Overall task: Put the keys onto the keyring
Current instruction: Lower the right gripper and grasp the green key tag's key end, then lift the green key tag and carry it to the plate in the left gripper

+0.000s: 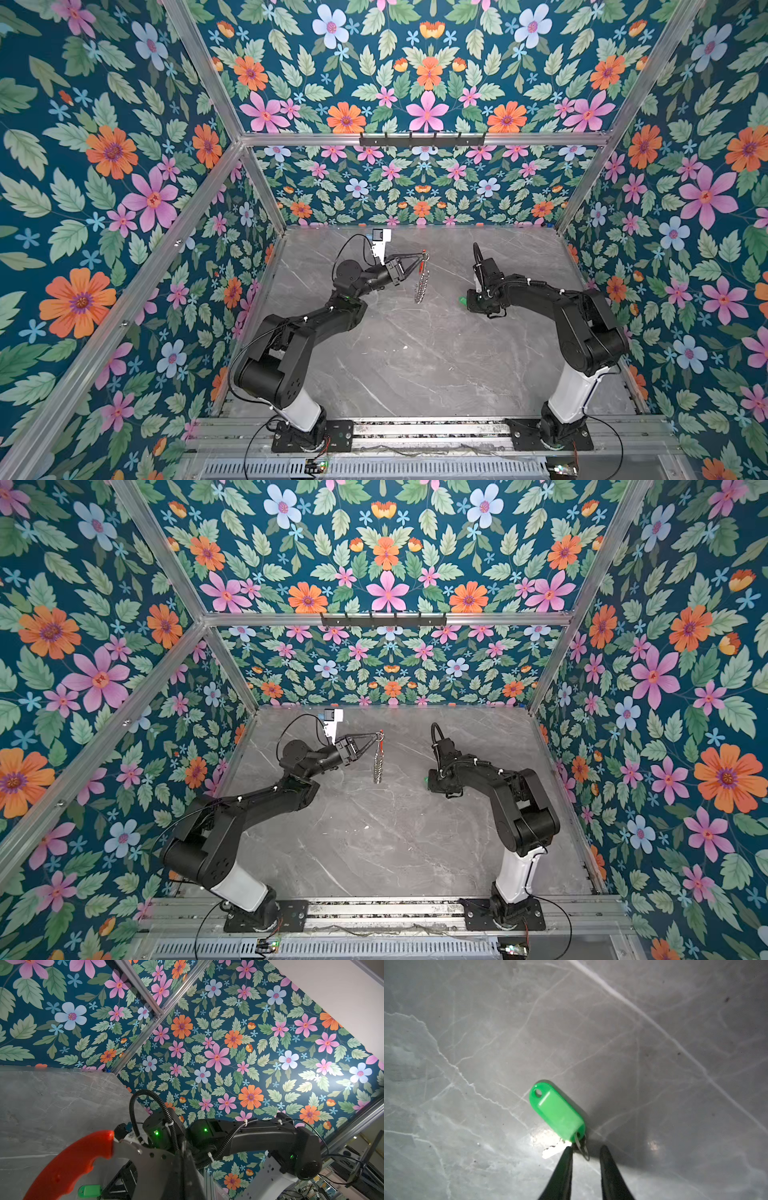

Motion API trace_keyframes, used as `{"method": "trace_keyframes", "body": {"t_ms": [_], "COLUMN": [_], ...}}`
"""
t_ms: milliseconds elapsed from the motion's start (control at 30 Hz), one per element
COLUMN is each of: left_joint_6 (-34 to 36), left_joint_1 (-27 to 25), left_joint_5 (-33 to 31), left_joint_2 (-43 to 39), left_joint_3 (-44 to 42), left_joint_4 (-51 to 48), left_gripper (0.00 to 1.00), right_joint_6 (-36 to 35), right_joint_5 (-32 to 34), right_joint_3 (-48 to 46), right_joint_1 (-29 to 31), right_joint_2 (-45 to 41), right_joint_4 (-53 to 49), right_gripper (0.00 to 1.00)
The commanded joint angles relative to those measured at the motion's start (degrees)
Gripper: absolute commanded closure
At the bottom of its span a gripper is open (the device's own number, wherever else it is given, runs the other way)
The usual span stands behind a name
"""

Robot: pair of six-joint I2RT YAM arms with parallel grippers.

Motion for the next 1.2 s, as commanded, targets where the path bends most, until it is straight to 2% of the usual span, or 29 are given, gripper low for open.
{"method": "trace_keyframes", "body": {"t_ms": [0, 133, 400, 467, 533, 767, 967, 1167], "left_joint_6": [0.54, 0.64, 0.65, 0.65, 0.65, 0.57, 1.42, 3.09], "left_joint_1": [-0.05, -0.03, -0.1, -0.11, -0.11, -0.11, -0.11, -0.98], "left_joint_5": [-0.19, -0.06, -0.12, -0.05, -0.14, -0.3, -1.4, -3.02], "left_joint_2": [-0.31, -0.25, 0.06, 0.03, 0.08, -0.15, -0.69, -1.0], "left_joint_3": [0.29, 0.54, 0.63, 0.63, 0.63, 0.31, 0.28, 0.11], "left_joint_4": [2.29, 1.94, 1.94, 2.01, 2.03, 2.33, 1.6, -1.05], "left_gripper": [1.0, 1.0, 1.0, 1.0, 1.0, 1.0, 1.0, 1.0], "right_joint_6": [-0.68, -0.68, -0.64, -0.8, -1.12, -1.94, -3.27, -3.04], "right_joint_5": [-0.34, -0.61, -1.39, -1.35, -1.36, -1.87, -8.75, -21.33], "right_joint_3": [0.58, 0.59, 0.43, 0.41, 0.48, -0.42, -1.38, -1.78], "right_joint_1": [0.07, 0.07, 0.07, 0.06, 0.03, 0.07, 0.07, 0.07], "right_joint_2": [0.61, 0.92, 0.92, 0.66, 0.41, -6.14, -18.84, -27.55], "right_joint_4": [0.09, 0.37, 0.46, 0.43, 0.22, -0.31, 1.72, 6.58], "right_gripper": [0.78, 0.79, 0.87, 0.9, 1.0, 1.0, 1.0, 1.0]}}
